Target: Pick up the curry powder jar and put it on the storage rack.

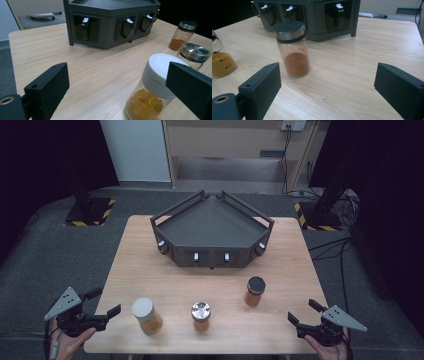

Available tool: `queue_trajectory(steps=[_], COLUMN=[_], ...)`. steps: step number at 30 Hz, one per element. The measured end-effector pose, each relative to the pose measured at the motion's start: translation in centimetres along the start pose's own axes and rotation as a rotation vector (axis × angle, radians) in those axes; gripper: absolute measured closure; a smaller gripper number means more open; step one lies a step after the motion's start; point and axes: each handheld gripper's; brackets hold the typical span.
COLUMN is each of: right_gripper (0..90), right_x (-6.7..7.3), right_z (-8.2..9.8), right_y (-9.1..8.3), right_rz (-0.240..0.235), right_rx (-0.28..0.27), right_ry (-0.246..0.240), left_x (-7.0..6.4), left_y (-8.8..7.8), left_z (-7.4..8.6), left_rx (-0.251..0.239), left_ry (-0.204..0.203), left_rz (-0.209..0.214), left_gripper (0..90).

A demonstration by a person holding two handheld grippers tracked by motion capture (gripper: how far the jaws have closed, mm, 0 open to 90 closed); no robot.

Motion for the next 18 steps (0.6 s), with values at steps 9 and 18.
queue_trajectory(steps=[9, 18], right_gripper=[7.3, 7.4], right_x=[0.0, 0.0], right_z=[0.0, 0.0], right_y=[0.0, 0.0], right_rz=[-0.001, 0.0], right_rx=[-0.002, -0.001], right_ry=[0.0, 0.001], left_x=[-0.2, -0.6], left_y=[0.5, 1.5], left_z=[-0.9, -1.7], left_rx=[0.004, 0.022], left_ry=[0.019, 0.052], left_rz=[0.075, 0.122], left_gripper=[4.4, 4.5])
Point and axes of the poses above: each handheld gripper's, and its own axes: y roughly forward along the jaws, z roughly out of its underside, x roughly to its left, and after that the axes turned 1 degree about x, right-handed
